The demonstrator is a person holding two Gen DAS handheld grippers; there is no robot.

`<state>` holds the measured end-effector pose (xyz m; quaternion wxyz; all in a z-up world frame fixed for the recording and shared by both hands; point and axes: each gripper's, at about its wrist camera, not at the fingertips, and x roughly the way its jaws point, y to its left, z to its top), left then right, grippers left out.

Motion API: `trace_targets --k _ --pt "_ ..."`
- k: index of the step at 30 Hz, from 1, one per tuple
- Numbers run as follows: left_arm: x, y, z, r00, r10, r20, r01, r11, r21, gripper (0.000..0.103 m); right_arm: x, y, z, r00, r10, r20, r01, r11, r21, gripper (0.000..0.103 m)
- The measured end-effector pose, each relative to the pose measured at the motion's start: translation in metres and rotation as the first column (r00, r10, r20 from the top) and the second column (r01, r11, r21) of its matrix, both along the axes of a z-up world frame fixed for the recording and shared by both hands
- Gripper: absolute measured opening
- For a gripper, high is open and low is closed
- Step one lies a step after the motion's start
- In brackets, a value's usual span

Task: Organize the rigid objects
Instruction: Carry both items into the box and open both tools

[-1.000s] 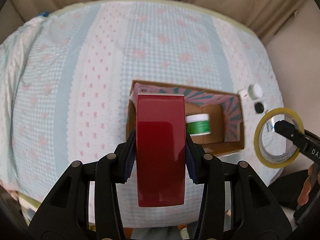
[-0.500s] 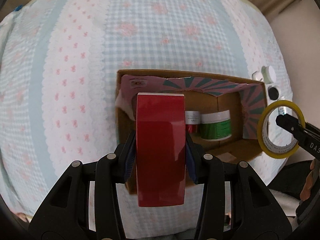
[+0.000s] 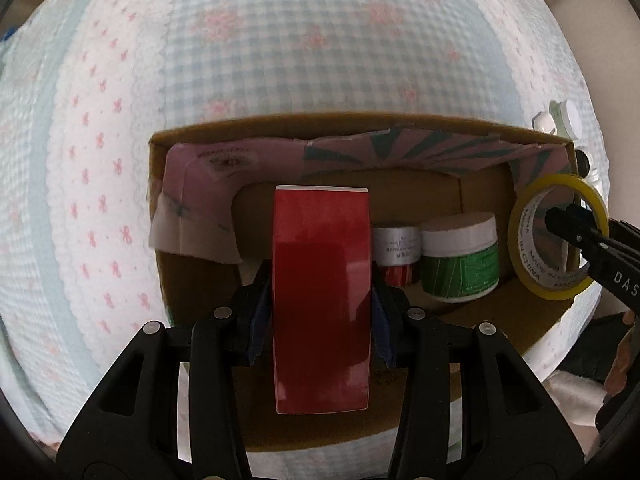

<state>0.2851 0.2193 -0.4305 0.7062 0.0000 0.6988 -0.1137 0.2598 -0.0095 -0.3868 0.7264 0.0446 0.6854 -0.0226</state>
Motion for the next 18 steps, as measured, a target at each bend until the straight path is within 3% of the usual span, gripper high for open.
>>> trace_targets --k 1,3,4,5,6,7,12,18 --pt "0.001 0.000 0.001 1.000 0.008 0.004 -0.008 1.000 -0.003 0.040 0.002 0.001 -0.001 1.000 0.003 0.003 -0.003 1.000 0.006 0.039" --pt "0.002 0.000 0.003 1.000 0.020 0.004 -0.020 0.999 -0.026 0.063 0.005 0.004 -0.003 1.000 0.008 0.000 -0.008 1.000 0.005 0.040" --pt "0.002 0.001 0.006 1.000 0.023 0.010 -0.023 0.999 -0.042 0.103 0.006 0.005 -0.003 1.000 0.013 0.003 -0.013 1.000 0.017 0.043" --pt "0.001 0.000 0.011 1.000 0.024 0.020 -0.023 0.996 -0.088 0.103 0.007 0.007 -0.003 1.000 0.013 0.005 -0.013 1.000 0.026 0.063" --pt "0.000 -0.001 0.015 0.999 0.023 0.029 -0.020 0.995 -0.099 0.103 0.008 0.007 -0.001 1.000 0.008 0.012 -0.008 0.999 0.031 0.092" --pt "-0.001 -0.002 0.018 0.999 0.012 0.041 -0.008 0.997 -0.079 0.103 0.008 0.008 0.002 1.000 0.005 0.027 -0.005 0.999 0.034 0.103" --pt "-0.013 0.000 0.024 0.998 -0.013 0.056 0.015 0.999 -0.031 0.103 0.002 0.005 0.010 0.997 -0.027 0.067 0.022 0.997 0.079 0.103" --pt "-0.028 0.014 0.036 0.998 0.039 0.056 -0.036 0.998 -0.045 0.103 -0.010 0.001 0.019 0.995 -0.053 0.082 0.046 0.995 0.086 0.103"
